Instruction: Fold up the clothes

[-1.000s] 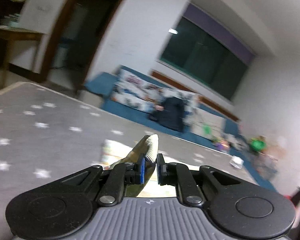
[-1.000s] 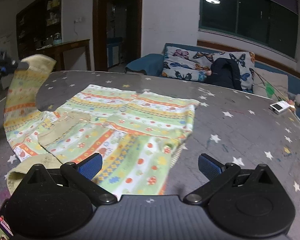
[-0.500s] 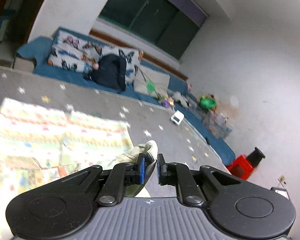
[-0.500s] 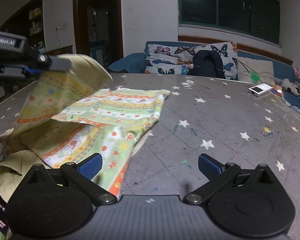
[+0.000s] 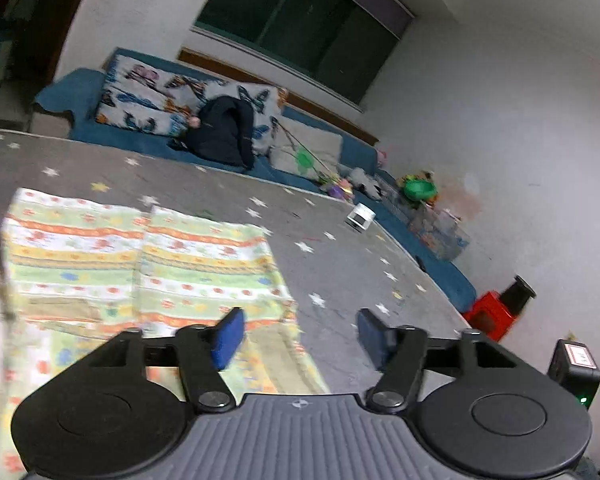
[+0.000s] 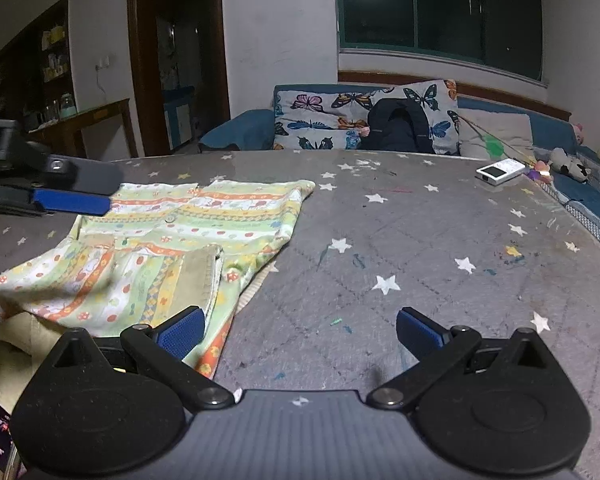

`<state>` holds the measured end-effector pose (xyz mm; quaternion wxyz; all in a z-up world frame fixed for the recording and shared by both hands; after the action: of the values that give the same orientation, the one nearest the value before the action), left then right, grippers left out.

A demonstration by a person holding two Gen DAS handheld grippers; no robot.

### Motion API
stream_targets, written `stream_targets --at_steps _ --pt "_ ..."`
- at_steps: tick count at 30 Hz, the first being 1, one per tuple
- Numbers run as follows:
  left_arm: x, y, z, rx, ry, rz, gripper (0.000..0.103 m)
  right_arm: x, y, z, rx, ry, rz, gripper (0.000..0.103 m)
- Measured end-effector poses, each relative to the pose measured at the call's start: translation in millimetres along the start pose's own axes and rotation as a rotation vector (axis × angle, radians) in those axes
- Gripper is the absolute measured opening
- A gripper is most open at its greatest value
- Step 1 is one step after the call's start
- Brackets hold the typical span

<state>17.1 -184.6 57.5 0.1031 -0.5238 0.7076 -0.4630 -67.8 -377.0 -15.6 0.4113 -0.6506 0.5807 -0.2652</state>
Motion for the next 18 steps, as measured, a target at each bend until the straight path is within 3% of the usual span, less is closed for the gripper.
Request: stream_targets --at_steps 5,7,9,14,18 --pt "-32 1 -20 0.064 -0.154 0.032 0.097 -5 -6 0 0.007 -0.006 -0.012 0.103" --pt "-45 2 -26 0.085 -0.211 0.045 0.102 -7 -8 1 0.010 -0.008 -0.017 0.103" --pt "-56 3 -31 0.100 -0.255 0.057 0.103 -15 -11 5 0.007 -0.024 -0.033 0.103" --pt "-78 10 -42 0.139 -0.251 0.053 0.103 -37 -22 23 -0.004 -0.064 -0.080 0.103" --pt "-88 15 -45 0.118 -0.292 0.099 0.103 -45 -26 38 -0.022 -0.070 -0.105 0.103"
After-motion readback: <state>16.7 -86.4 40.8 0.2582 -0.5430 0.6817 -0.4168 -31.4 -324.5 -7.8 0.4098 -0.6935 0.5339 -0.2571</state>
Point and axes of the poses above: each gripper's, at about its wrist camera, not at the fingertips, and z roughly the way its jaws point, x to its right, y to its underside, the point moved 5 cm from there along z, roughly the way its jaws point, and after that the axes turned 13 degrees about -y, right-handed, at the moved point
